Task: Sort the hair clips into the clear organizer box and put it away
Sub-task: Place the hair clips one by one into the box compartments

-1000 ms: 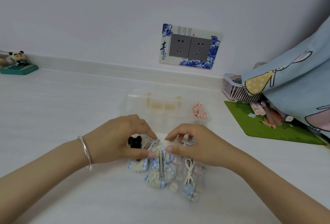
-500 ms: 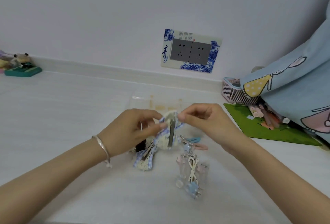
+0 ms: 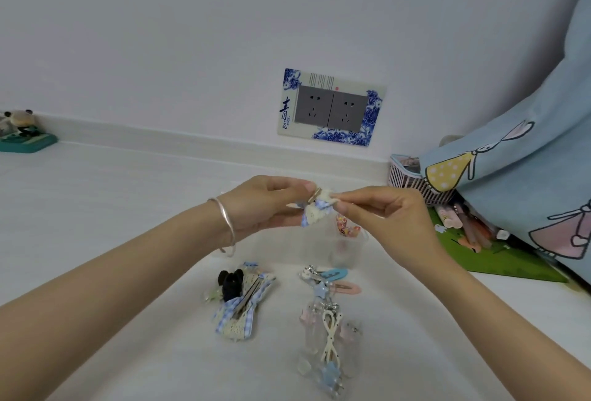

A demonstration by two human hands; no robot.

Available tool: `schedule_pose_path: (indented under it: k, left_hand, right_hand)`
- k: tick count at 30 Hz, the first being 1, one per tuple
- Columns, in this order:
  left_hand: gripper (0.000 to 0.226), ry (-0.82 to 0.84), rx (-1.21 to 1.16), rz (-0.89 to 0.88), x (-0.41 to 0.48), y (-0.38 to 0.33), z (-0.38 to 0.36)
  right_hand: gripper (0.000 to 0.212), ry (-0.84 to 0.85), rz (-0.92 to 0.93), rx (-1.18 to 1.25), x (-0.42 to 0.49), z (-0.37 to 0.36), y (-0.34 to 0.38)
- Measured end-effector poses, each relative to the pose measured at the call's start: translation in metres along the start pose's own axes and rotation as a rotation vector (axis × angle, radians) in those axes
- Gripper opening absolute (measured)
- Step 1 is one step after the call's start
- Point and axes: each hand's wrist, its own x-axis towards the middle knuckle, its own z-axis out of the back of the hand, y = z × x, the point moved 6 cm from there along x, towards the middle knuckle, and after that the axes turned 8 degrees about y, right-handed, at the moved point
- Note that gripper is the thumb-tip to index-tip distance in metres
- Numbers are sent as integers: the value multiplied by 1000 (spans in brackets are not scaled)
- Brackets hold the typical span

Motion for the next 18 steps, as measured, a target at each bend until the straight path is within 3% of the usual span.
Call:
schedule_pose_path:
  k: [5, 7, 10, 14, 18]
  left_hand:
    - [32, -113, -129, -82, 19, 1, 12]
    - [32, -130, -100, -129, 24, 1, 11]
    - [33, -137, 58, -199, 30, 0, 9]
    - [25, -175, 216, -232, 33, 2, 18]
    - [17, -326, 463, -293, 22, 5, 40]
  right_hand:
    - [8, 77, -132, 17, 11, 1, -17]
    - [21, 73, -241, 91, 16, 2, -28]
    - [40, 125, -331, 75, 24, 0, -40]
    - [30, 123, -400, 85, 34, 3, -51]
    - [27, 93, -448, -170, 42, 12, -65]
